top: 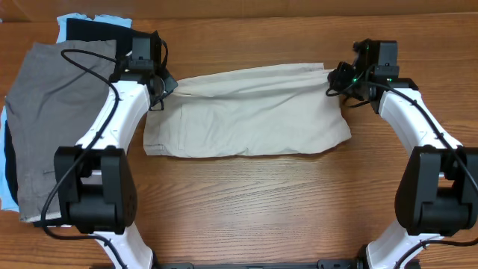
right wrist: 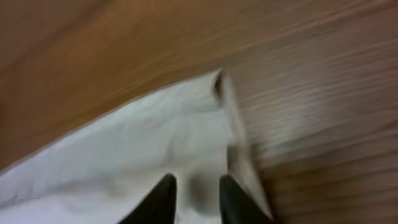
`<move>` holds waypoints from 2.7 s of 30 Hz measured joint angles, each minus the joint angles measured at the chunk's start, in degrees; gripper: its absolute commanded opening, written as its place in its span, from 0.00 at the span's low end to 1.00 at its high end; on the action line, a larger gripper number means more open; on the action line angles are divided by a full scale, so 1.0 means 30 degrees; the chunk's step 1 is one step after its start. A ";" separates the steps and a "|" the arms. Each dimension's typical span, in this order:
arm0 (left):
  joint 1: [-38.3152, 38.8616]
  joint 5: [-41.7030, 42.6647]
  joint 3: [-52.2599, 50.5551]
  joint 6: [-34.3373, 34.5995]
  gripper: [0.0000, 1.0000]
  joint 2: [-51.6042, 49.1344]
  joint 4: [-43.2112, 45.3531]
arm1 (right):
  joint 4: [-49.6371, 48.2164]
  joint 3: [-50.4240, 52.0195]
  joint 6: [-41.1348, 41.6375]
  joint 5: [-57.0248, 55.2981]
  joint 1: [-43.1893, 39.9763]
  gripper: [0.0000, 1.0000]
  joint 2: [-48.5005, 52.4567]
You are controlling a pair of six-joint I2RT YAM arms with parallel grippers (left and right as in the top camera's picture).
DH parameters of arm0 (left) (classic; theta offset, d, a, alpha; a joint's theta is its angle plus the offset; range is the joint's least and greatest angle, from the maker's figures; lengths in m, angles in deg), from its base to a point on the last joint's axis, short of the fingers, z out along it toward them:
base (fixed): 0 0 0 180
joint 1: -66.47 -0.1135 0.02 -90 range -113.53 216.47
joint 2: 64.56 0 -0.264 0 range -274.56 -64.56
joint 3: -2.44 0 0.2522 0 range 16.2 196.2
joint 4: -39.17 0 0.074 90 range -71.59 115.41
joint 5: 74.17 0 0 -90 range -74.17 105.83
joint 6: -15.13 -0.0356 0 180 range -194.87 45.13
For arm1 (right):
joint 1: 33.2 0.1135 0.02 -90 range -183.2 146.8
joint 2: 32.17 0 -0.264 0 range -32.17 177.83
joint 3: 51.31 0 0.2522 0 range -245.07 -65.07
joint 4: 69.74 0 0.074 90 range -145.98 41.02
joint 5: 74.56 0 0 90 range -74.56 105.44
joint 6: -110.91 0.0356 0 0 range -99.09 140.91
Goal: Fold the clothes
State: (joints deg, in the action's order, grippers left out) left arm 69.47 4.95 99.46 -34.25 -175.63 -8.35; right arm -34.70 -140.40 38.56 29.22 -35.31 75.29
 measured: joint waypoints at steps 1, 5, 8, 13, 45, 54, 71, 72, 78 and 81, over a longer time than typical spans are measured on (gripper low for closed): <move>-0.0153 -0.0583 0.0000 -0.0015 1.00 -0.0153 0.0233 | -0.0299 0.0000 -0.0007 -0.0226 -0.0124 1.00 0.0029; -0.0743 -0.2069 -0.0022 -0.0124 1.00 -0.0379 0.1515 | -0.1668 -0.0015 -0.0102 -0.1253 -0.0546 1.00 0.0029; -0.0925 -0.2601 0.0029 -0.1027 1.00 -0.0379 0.2244 | -0.1836 -0.0036 -0.0102 -0.1377 -0.0546 1.00 0.0029; -0.0874 -0.2273 0.1158 -0.3300 1.00 -0.0299 -0.0612 | -0.0809 -0.0051 -0.0423 -0.0590 -0.0539 1.00 0.0022; 0.0007 0.2929 0.0867 -0.8094 0.04 -0.1770 -0.2849 | -0.1894 -0.0138 -0.1377 -0.0903 0.2951 0.04 0.3322; 0.0007 0.2936 0.0867 -0.8094 0.04 -0.1770 -0.2688 | -0.6768 -0.0138 -0.0648 -0.3184 0.2943 0.04 0.4685; -0.1122 0.5056 0.5056 -0.7883 0.87 -0.2135 -0.8255 | -0.4189 -0.0168 -0.0408 -0.4218 0.2215 1.00 0.2033; -0.1399 0.5166 0.5960 -0.7941 0.89 -0.2135 -0.9049 | -0.3832 -0.0168 -0.0401 -0.4073 0.2120 1.00 0.1064; -0.2127 0.5187 0.7606 -0.8699 0.94 -0.2106 -1.1555 | -0.1341 -0.0466 -0.0386 -0.2484 0.1872 1.00 -0.3687; -0.2120 0.4809 0.7176 -0.9100 0.95 -0.2106 -1.1606 | 0.0102 -0.0605 -0.0401 -0.1574 0.1880 1.00 -0.3934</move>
State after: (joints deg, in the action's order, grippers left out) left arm 63.11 19.38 120.99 -61.55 -181.95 -43.16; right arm -34.40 -142.22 37.36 24.50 -29.67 63.49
